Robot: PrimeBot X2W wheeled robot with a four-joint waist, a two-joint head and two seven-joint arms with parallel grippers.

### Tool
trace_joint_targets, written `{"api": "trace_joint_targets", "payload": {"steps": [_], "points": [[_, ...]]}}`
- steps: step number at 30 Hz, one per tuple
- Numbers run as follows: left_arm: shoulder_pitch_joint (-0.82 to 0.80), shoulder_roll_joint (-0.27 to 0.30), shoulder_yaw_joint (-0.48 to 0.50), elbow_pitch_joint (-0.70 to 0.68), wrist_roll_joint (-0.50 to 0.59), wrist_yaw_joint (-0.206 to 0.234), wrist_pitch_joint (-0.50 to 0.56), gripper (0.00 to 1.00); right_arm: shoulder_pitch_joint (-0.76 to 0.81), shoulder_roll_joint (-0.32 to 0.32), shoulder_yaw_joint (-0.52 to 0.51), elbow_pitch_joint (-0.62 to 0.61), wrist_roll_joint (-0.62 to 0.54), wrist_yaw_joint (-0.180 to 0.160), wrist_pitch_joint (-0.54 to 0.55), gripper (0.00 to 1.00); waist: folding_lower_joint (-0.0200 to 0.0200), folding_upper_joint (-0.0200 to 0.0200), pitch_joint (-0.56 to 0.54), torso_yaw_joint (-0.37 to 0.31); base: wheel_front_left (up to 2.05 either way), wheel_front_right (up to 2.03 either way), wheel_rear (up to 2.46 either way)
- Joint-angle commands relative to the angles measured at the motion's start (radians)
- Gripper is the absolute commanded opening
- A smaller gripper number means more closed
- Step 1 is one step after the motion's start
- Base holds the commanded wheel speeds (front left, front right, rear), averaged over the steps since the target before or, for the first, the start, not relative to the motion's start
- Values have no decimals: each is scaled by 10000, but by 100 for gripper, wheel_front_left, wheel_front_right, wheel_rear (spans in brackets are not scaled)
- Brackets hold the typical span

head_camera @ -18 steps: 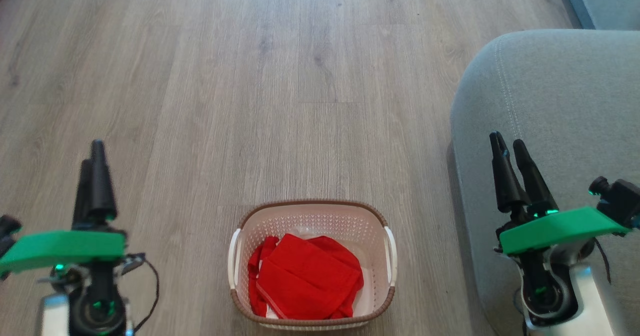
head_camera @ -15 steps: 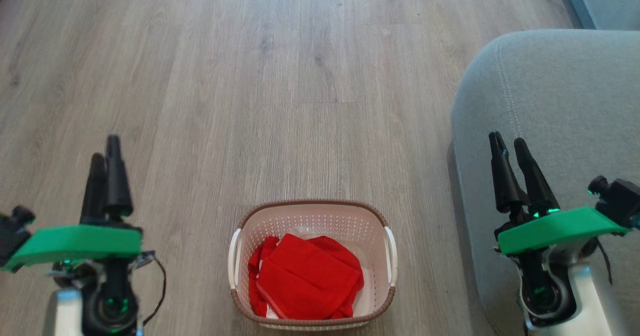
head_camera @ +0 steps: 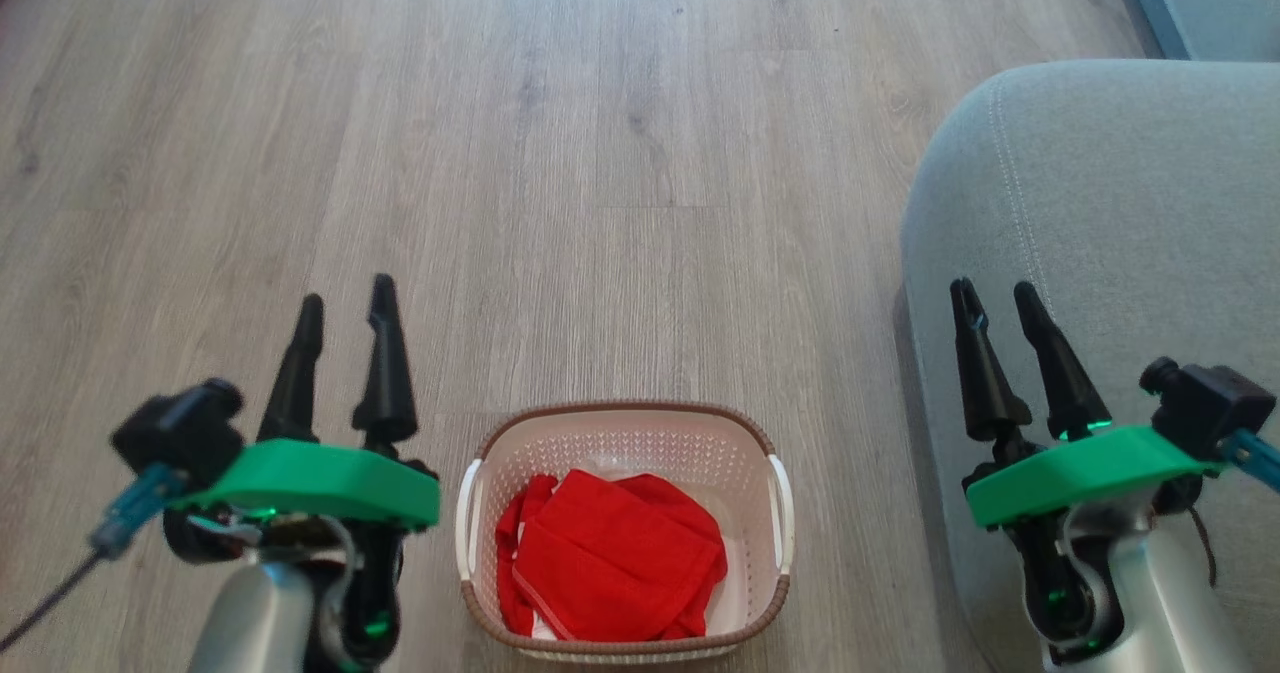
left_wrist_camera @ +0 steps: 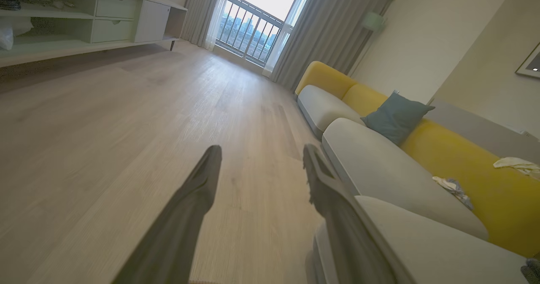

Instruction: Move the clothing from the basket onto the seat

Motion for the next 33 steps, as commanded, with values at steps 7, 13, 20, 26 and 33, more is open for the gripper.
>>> {"api": "trace_joint_targets", "payload": {"steps": [7,13,20,26,33], "points": [[-303,744,-1155,81,1052,1121,-327,100,-230,70,9,450,-678,5,-312,100,-1,0,-64,-36,0,0,0],[-257,976,-1881,699,1446,1522,-503,100,-174,124,-109,1313,-1354,5,-489,100,-1,0,-105,-49,0,0,0],[-89,861,-2059,1377,1765,1106,-708,100,-226,184,-497,2117,-2347,5,-696,100,-1,0,-140,-53,0,0,0],[-38,630,-1803,1385,2642,784,-883,100,-318,199,-448,2347,-3184,5,-873,100,-1,0,-123,-20,0,0,0],[-33,505,-1789,1279,3746,658,-1088,100,-452,198,-374,2336,-4013,5,-1079,100,-1,0,-53,-11,0,0,0]]}}
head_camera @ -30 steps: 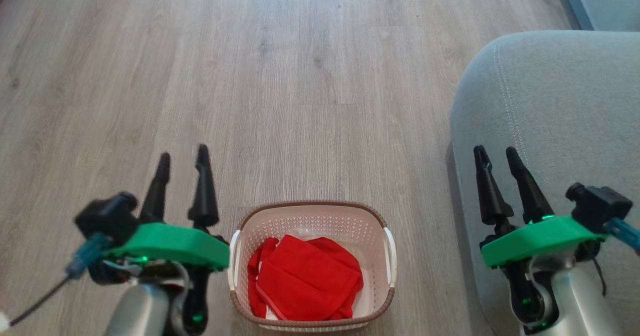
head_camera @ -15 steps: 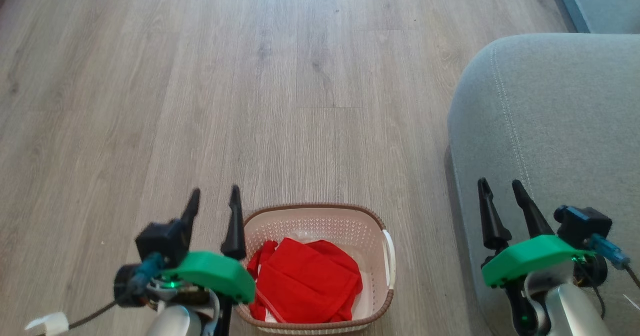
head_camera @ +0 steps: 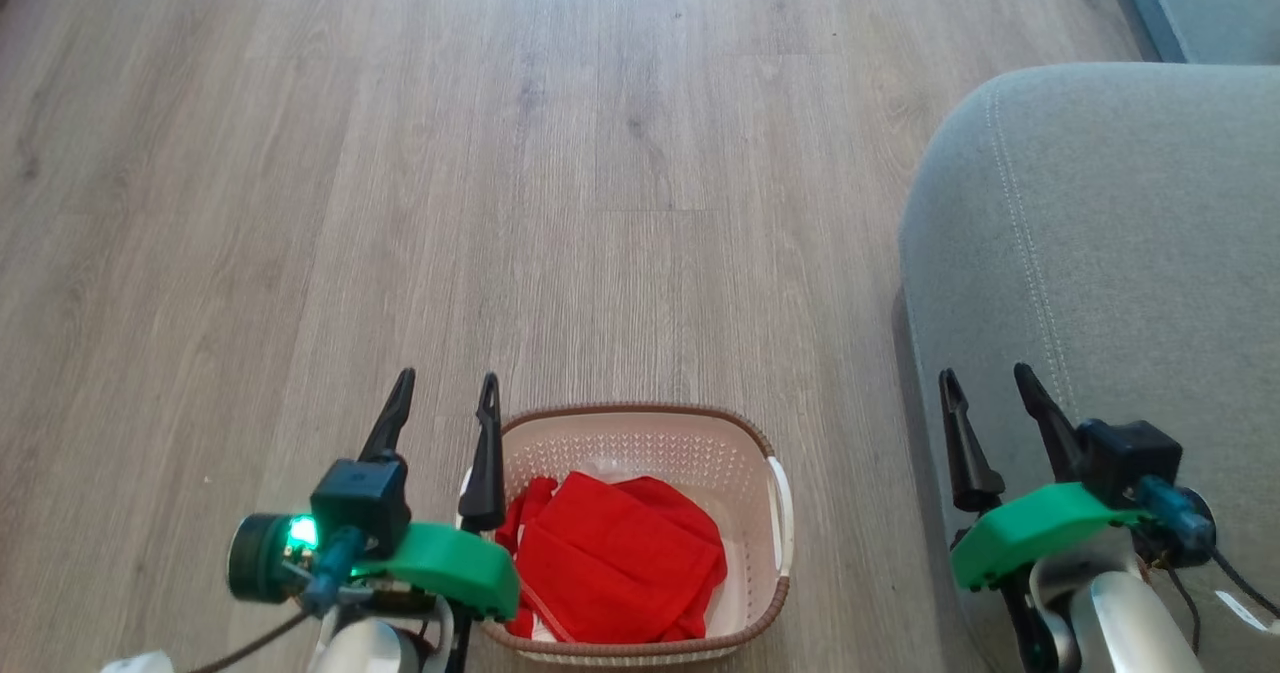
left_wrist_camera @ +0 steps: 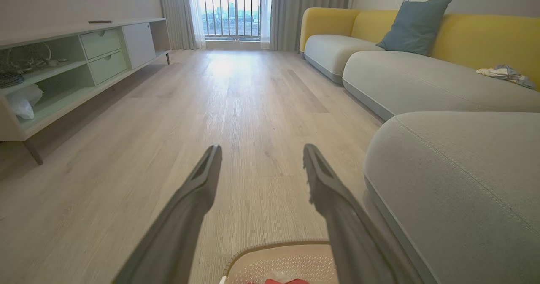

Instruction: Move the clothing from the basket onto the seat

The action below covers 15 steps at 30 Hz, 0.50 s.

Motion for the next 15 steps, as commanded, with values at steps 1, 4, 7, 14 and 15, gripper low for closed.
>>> {"api": "trace_joint_targets", "payload": {"steps": [1,4,7,14,15], "points": [[-370,-33,258,-451,492,7,-191,100,-508,-17,222,-310,-506,6,-182,100,0,0,16,9,0,0,0],[-361,-72,253,-485,735,22,-249,100,-526,-18,243,-306,-760,6,-241,100,0,0,24,15,0,0,0],[-344,-119,255,-506,1081,-2,-337,100,-559,-20,301,-297,-1135,6,-329,100,0,0,39,11,0,0,0],[-333,-260,273,-556,2054,-145,-572,100,-693,-24,377,-341,-2138,6,-566,100,0,0,151,-32,0,0,0],[-336,-277,273,-562,2183,-161,-601,100,-706,-25,387,-359,-2260,6,-595,100,0,0,186,-44,0,0,0]]}}
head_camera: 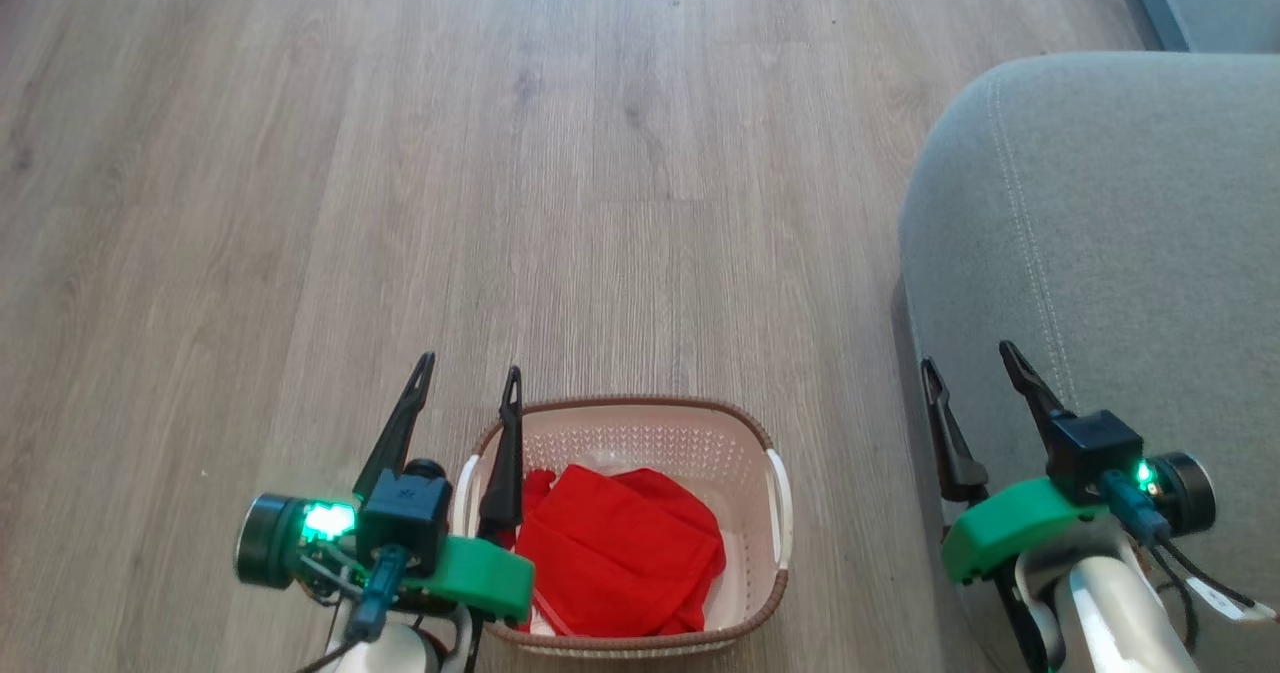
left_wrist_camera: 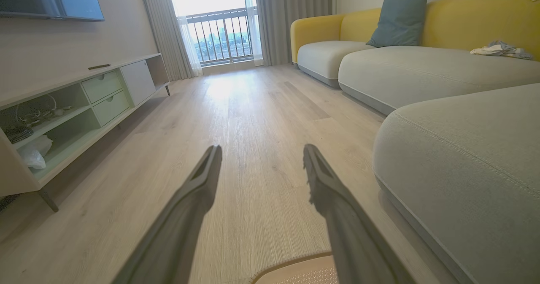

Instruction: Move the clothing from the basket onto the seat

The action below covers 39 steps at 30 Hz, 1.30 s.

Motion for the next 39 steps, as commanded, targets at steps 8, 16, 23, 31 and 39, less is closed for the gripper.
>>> {"api": "trace_joint_targets", "payload": {"steps": [8,16,23,31,39], "points": [[-434,-204,492,-114,142,-493,-139,100,-737,-24,37,-668,-32,4,-141,100,0,0,723,-247,0,0,0],[-1254,-316,744,1115,-48,-1279,-139,100,-1399,-24,-422,-1544,380,4,-141,100,0,0,2478,-605,0,0,0],[-2686,-292,558,3499,243,-2122,-139,100,-2054,-24,-520,-2587,242,4,-141,100,0,0,4402,-993,0,0,0],[-4401,15,447,5836,496,-2640,-139,100,-2460,-24,-157,-3806,181,4,-141,100,0,0,6116,-1510,0,0,0],[-6144,441,305,8412,682,-2882,-139,100,-2685,-24,300,-4830,472,4,-141,100,0,0,7598,-2145,0,0,0]]}}
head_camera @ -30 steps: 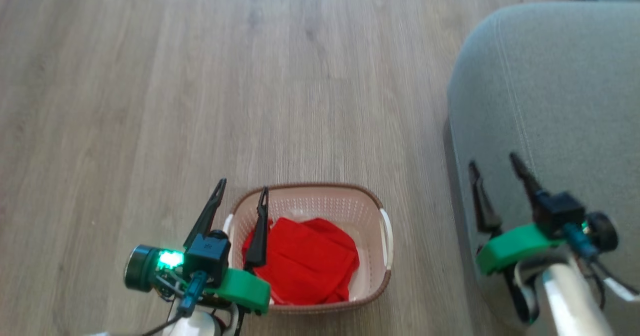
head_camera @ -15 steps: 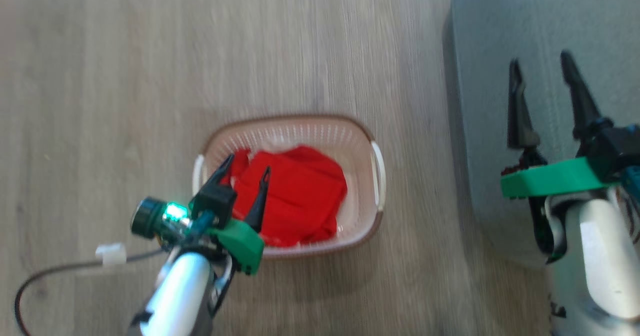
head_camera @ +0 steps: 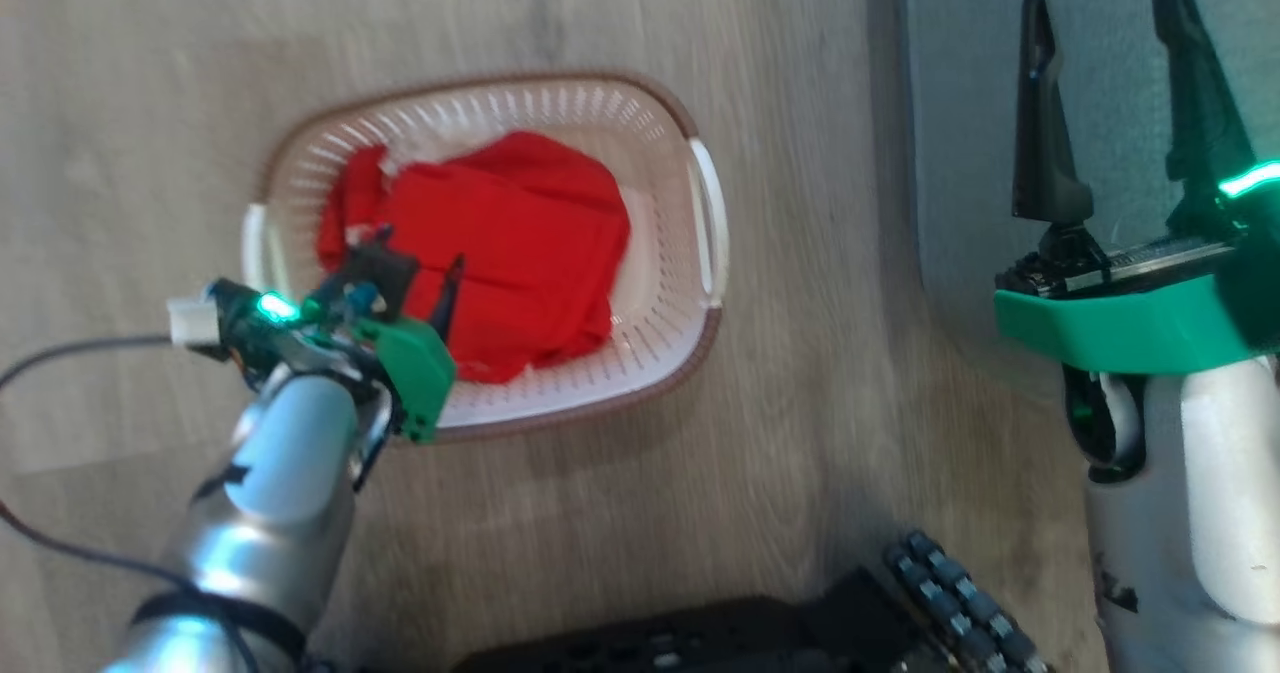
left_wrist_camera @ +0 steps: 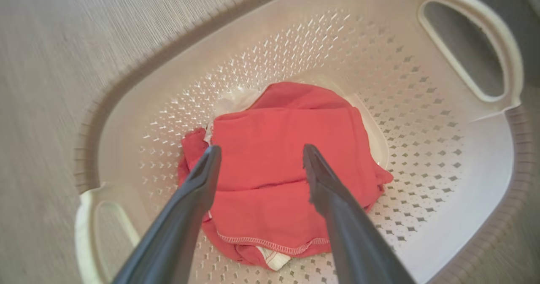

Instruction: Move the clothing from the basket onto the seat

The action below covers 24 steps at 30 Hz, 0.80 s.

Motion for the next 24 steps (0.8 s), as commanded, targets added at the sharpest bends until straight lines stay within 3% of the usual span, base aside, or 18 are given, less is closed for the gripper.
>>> {"api": "trace_joint_targets", "payload": {"steps": [1,12,16,24], "points": [[-232,270,276,256,45,-15,-95,100,52,-14,249,-459,129,-2,-63,100,-2,1,786,-525,0,0,0],[-2065,877,50,3081,367,536,-94,100,20,-14,774,-928,1119,-2,-63,100,-2,1,1822,-1403,0,0,0],[-2620,1023,5,3651,395,775,393,100,13,-14,876,-1159,1246,-2,-63,100,-2,1,2215,-1579,0,0,0],[-3090,1077,-470,3909,648,574,1291,100,177,-14,1035,-1542,1180,-2,-63,100,-2,1,2678,-1672,0,0,0]]}}
